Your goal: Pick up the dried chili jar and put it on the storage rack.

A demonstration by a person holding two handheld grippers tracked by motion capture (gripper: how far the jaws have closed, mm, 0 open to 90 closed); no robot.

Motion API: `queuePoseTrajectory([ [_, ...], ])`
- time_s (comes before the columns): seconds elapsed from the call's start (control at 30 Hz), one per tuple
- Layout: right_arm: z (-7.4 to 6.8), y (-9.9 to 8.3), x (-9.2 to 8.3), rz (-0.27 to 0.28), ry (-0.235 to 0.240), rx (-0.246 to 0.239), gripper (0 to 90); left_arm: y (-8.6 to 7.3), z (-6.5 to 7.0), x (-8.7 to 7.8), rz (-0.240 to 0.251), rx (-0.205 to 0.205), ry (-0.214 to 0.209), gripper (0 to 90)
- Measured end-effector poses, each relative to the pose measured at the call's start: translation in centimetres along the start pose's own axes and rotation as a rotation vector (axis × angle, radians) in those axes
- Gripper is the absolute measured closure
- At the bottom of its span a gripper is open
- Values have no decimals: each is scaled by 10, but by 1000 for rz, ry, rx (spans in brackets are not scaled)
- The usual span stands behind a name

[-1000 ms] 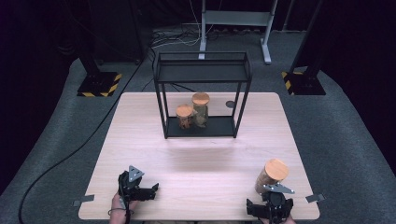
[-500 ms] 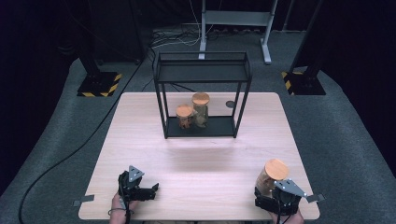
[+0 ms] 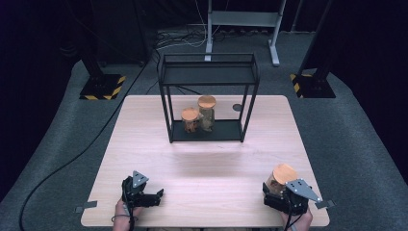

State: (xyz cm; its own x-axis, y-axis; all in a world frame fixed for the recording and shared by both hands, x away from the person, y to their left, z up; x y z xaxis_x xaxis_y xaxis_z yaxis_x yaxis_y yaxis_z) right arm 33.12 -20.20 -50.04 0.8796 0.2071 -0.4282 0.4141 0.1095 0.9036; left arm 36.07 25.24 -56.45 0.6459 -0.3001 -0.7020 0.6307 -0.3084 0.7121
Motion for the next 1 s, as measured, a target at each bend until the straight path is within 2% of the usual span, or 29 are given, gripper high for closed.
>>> queuePoseTrajectory([
  [0.27, 0, 13, -1, 100, 9, -22, 0, 0, 0, 0, 0, 0, 0, 8],
  [0.47, -1, 17, -1, 137, 19, -34, 0, 0, 0, 0, 0, 0, 0, 8],
  [0.67, -2, 19, -2, 170, 4, -30, 0, 0, 0, 0, 0, 0, 0, 8],
  [0.8, 0, 18, -5, 200, -14, -15, 93, 0, 0, 0, 0, 0, 0, 8],
  [1.0, 2, 17, -10, 236, -14, 5, 195, 0, 0, 0, 0, 0, 0, 8],
])
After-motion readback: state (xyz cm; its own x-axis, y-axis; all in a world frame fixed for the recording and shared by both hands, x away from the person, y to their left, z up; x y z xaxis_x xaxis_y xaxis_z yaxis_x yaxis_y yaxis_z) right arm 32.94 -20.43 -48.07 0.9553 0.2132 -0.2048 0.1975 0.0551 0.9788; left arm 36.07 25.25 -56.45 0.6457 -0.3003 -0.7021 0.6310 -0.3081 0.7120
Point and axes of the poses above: each handheld gripper's, and its own axes: x roughly forward along the jaws, y roughly out of its top, z roughly to its right, the point moved 5 cm from there along x, roughly forward along the jaws, and after that the axes turned 1 degree about y, right-handed, at the moved point
